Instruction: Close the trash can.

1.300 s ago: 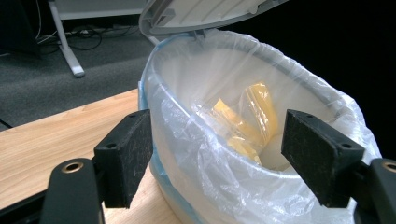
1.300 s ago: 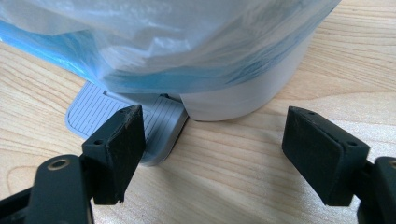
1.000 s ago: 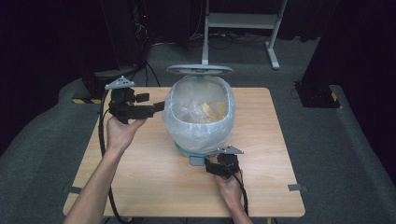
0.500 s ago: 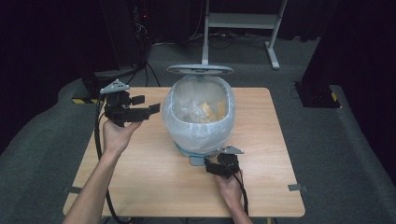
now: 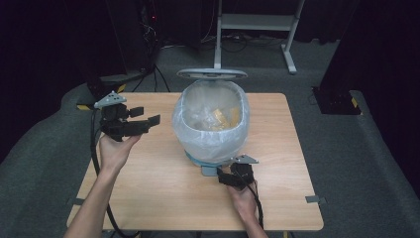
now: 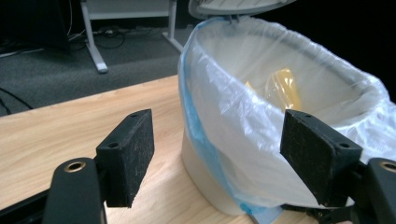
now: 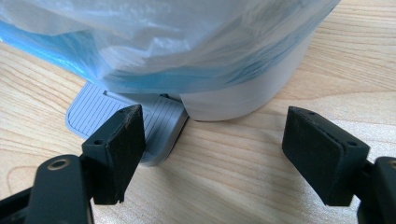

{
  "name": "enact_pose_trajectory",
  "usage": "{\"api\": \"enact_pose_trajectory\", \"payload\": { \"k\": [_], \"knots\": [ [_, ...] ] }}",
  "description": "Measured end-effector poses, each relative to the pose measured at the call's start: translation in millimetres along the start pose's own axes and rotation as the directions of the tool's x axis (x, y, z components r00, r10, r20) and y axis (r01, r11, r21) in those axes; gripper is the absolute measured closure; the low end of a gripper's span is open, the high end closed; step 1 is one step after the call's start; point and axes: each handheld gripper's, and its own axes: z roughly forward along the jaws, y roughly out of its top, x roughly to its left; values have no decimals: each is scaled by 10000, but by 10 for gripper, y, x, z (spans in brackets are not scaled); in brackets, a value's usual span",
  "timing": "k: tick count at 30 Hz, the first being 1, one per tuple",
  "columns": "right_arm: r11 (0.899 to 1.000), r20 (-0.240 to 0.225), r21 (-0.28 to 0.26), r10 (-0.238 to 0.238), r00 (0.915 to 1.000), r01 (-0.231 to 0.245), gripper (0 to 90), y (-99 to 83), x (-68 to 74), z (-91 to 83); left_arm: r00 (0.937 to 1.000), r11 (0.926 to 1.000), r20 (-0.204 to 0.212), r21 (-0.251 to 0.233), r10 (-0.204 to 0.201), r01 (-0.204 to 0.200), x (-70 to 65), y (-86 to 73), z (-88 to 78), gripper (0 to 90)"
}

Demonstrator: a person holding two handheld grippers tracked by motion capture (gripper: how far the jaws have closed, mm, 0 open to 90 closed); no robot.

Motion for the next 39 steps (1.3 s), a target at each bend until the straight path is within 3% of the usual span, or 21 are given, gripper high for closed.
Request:
{"api": "enact_pose_trajectory", "payload": {
  "k": [15,21,27,30,39],
  "knots": [
    [10000,12,-3,-1,10000,1,211,0,2,-1,9995,9997,-245,171,-182,186,64,-288,-61,265],
    [10000,-20,-1,48,10000,-48,210,-1,-2,-1,9988,9987,-466,490,174,-151,19,-403,-73,262],
    [10000,-10,-3,40,10000,-40,211,-1,-1,-1,9986,9981,-532,616,61,-29,35,-541,-62,261],
    [10000,-29,0,56,10000,-56,211,0,-4,-1,9969,9970,-750,745,243,-187,26,-614,-47,260],
    [10000,-43,6,55,10000,-55,211,0,-6,0,9943,9946,-1032,1030,264,-157,17,-897,14,259]
  ]
}}
